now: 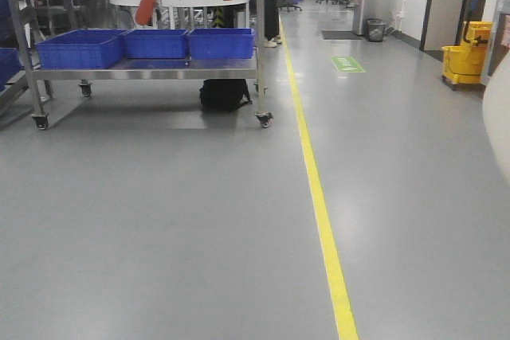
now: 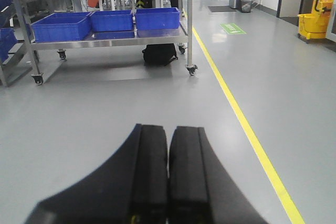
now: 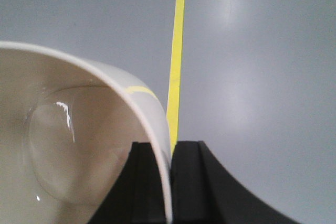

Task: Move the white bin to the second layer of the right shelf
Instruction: 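Drive the base away from the table holding the bin in the right gripper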

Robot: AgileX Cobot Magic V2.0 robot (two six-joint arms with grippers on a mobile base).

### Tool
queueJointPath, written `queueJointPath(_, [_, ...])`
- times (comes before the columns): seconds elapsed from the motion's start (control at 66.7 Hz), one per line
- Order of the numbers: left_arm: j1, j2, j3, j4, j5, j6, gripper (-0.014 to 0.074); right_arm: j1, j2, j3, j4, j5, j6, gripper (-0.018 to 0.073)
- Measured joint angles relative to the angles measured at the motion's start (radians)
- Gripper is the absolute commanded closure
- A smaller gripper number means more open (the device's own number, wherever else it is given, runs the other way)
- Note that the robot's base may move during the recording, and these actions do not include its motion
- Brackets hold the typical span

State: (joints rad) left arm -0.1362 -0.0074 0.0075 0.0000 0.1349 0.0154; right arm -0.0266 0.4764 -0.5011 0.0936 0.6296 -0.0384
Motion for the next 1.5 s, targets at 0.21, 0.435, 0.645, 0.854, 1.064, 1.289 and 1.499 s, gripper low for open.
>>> queueJointPath(0.21, [0.0,0.0,0.0,0.0,0.0,0.0,0.0512,0.0,0.0,0.0,0.0,0.0,0.0,0.0466])
queueJointPath(0.435, [0.0,0.0,0.0,0.0,0.0,0.0,0.0512,0.0,0.0,0.0,0.0,0.0,0.0,0.0466])
queueJointPath(0.645, [0.0,0.0,0.0,0.0,0.0,0.0,0.0512,0.0,0.0,0.0,0.0,0.0,0.0,0.0466])
queueJointPath(0.854, [0.0,0.0,0.0,0.0,0.0,0.0,0.0512,0.0,0.0,0.0,0.0,0.0,0.0,0.0466])
queueJointPath(1.064, [0.0,0.0,0.0,0.0,0.0,0.0,0.0512,0.0,0.0,0.0,0.0,0.0,0.0,0.0466])
queueJointPath(1.289, [0.0,0.0,0.0,0.0,0.0,0.0,0.0512,0.0,0.0,0.0,0.0,0.0,0.0,0.0466])
queueJointPath(1.499, [0.0,0.0,0.0,0.0,0.0,0.0,0.0512,0.0,0.0,0.0,0.0,0.0,0.0,0.0466])
